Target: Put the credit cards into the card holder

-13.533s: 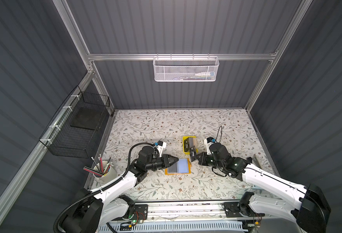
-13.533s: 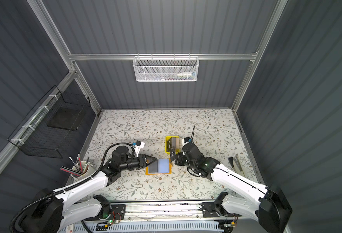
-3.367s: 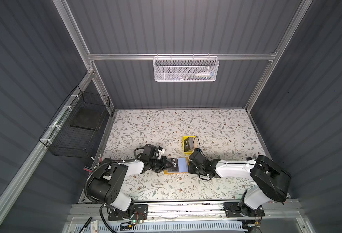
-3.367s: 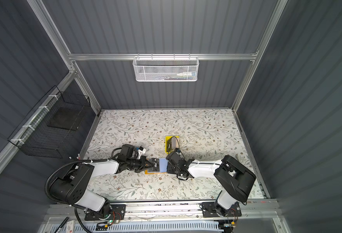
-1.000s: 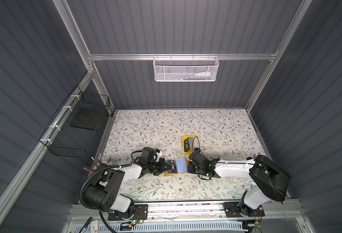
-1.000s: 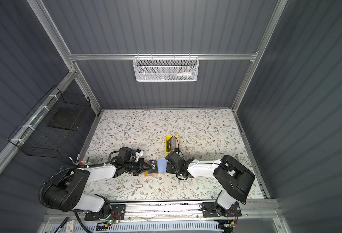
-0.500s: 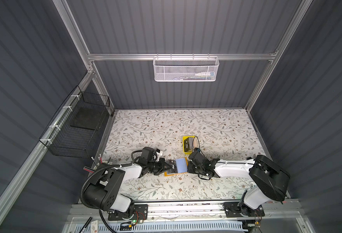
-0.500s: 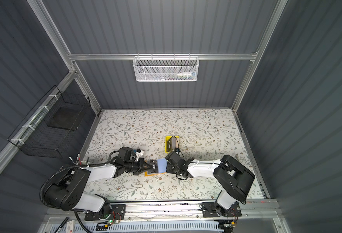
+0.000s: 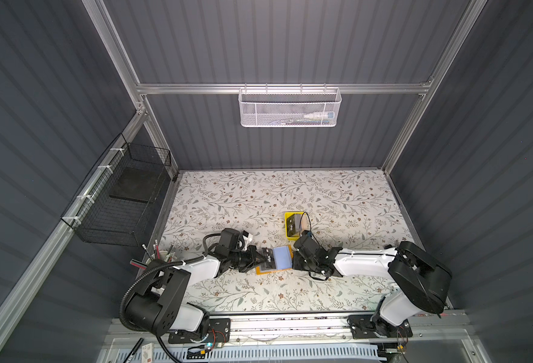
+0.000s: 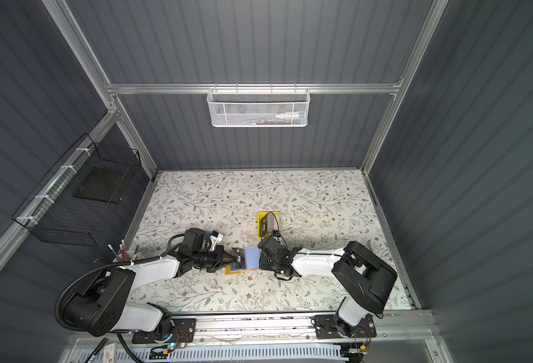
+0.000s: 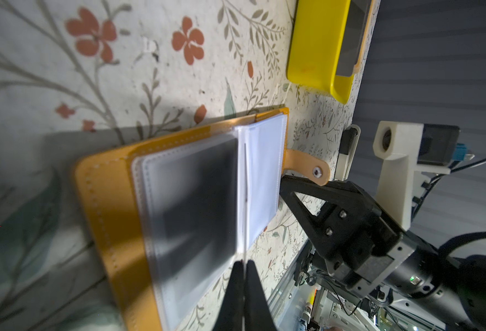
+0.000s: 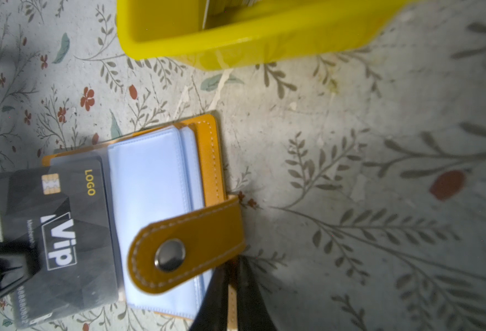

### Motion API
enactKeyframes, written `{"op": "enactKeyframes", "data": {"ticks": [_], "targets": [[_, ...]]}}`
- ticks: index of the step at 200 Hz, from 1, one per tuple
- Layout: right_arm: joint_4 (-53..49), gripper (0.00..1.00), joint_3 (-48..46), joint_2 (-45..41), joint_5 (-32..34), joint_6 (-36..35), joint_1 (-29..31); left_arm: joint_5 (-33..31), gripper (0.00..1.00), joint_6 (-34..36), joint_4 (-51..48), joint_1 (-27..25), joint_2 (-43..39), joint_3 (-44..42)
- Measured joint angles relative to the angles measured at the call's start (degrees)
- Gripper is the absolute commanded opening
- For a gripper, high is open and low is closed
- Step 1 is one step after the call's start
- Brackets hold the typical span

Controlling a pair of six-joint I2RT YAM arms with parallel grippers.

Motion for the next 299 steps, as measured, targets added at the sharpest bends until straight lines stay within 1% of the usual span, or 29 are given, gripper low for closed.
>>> {"op": "enactKeyframes", "data": {"ticks": [46,104,299], "targets": [[0.0,0.12,0.1,0.1,0.1,0.0,0.1,0.1,0.0,0.0,0.8,0.0,0.2,0.0],[0.0,0.12,0.3,0.3,0.1,0.0,0.1,1.0,0.0,-0.9,4.2,0.0,2.8,-0.1],[-0.5,0.12,1.6,1.3,0.1,-0.2,0.1,2.2,0.0,-3.5,9.9,0.0,4.2,-2.8]]}}
